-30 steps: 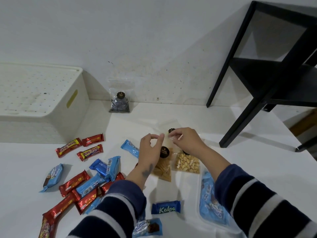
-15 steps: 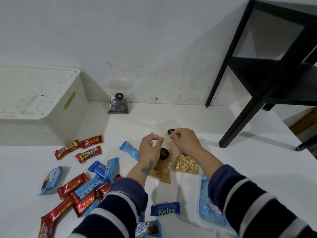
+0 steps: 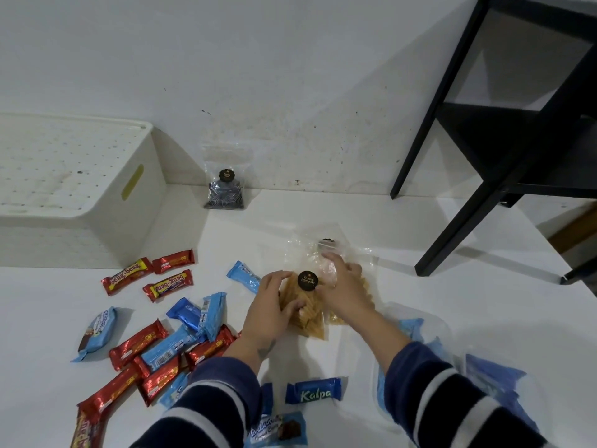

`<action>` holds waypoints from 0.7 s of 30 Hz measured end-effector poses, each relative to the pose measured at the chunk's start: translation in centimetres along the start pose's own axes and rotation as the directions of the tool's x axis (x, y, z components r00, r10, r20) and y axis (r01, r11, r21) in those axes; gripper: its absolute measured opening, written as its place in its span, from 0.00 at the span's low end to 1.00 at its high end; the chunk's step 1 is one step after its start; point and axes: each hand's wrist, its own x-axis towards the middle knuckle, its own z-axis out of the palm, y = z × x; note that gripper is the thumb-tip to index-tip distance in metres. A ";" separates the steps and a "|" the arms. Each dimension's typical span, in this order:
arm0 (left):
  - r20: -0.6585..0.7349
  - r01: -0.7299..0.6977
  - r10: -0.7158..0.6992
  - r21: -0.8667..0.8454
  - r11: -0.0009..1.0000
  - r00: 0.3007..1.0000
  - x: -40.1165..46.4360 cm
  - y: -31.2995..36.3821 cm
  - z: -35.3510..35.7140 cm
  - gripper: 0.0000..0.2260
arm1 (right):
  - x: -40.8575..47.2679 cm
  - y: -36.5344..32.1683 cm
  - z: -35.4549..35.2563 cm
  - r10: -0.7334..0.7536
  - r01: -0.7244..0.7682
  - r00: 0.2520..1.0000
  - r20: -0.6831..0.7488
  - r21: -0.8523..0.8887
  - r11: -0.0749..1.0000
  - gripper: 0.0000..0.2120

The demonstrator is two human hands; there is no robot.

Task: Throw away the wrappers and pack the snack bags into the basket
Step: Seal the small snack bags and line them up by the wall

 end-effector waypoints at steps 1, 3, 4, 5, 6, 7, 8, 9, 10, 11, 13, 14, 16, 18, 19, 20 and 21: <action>0.006 -0.012 0.012 0.018 1.000 1.000 0.0 0.0 0.0 0.22 | -0.2 0.2 0.5 -0.001 0.001 1.000 -0.019 0.018 1.000 0.29; 0.016 -0.044 0.042 0.112 0.993 0.999 0.0 -0.2 -0.3 0.23 | -0.3 0.3 1.1 0.004 -0.002 0.999 -0.041 0.058 0.998 0.26; 0.001 -0.069 0.071 0.200 0.977 0.998 0.2 -0.4 -0.5 0.23 | -0.2 0.4 1.3 0.011 -0.007 0.998 -0.056 0.074 0.997 0.25; -0.035 -0.092 0.107 0.291 0.952 0.994 0.4 -0.6 -0.9 0.23 | -0.1 0.4 1.3 0.011 -0.005 0.997 -0.071 0.081 0.997 0.25; -0.090 -0.100 0.142 0.363 0.927 0.986 0.7 -0.9 -1.3 0.22 | 0.0 0.5 1.2 -0.005 0.011 0.997 -0.080 0.074 0.997 0.25; -0.144 -0.083 0.155 0.412 0.907 0.977 1.2 -1.3 -1.9 0.21 | 0.2 0.4 1.1 -0.038 0.042 0.996 -0.085 0.052 0.998 0.25; -0.177 -0.046 0.140 0.452 0.891 0.974 1.8 -1.7 -2.7 0.22 | 0.3 0.3 1.0 -0.079 0.082 0.993 -0.088 0.029 0.996 0.26; -0.181 0.002 0.098 0.487 0.874 0.979 2.4 -2.3 -3.5 0.23 | 0.6 0.0 0.9 -0.121 0.123 0.988 -0.091 0.017 0.992 0.26; -0.161 0.057 0.031 0.514 0.856 0.987 3.1 -3.0 -4.3 0.25 | 1.0 -0.3 0.8 -0.158 0.160 0.983 -0.091 0.015 0.987 0.25; -0.128 0.111 -0.049 0.535 0.838 0.991 3.9 -3.6 -5.1 0.27 | 1.4 -0.8 0.6 -0.194 0.196 0.977 -0.089 0.017 0.981 0.25; -0.051 0.184 -0.190 0.580 0.794 0.980 5.2 -4.7 -6.1 0.32 | 2.6 -2.1 0.0 -0.270 0.271 0.958 -0.096 -0.002 0.962 0.25; -0.008 0.196 -0.241 0.609 0.769 0.971 5.7 -5.1 -6.3 0.34 | 3.4 -2.8 -0.3 -0.310 0.309 0.945 -0.102 -0.024 0.951 0.25; 0.062 0.192 -0.305 0.655 0.731 0.950 6.1 -5.7 -6.2 0.39 | 5.2 -4.6 -1.0 -0.374 0.370 0.921 -0.105 -0.061 0.927 0.25; 0.079 0.185 -0.317 0.670 0.719 0.945 6.1 -6.4 -5.7 0.42 | 7.5 -6.4 -1.3 -0.414 0.408 0.905 -0.101 -0.074 0.910 0.26; 0.078 0.183 -0.315 0.673 0.717 0.946 6.2 -6.6 -5.6 0.43 | 8.8 -7.2 -1.3 -0.424 0.419 0.900 -0.103 -0.071 0.905 0.26; 0.079 0.183 -0.316 0.675 0.715 0.945 6.2 -6.8 -5.5 0.44 | 10.1 -8.0 -1.1 -0.428 0.423 0.897 -0.111 -0.062 0.904 0.26; 0.083 0.185 -0.324 0.678 0.711 0.942 6.4 -6.9 -5.5 0.44 | 11.4 -8.8 -0.8 -0.426 0.423 0.897 -0.121 -0.048 0.905 0.26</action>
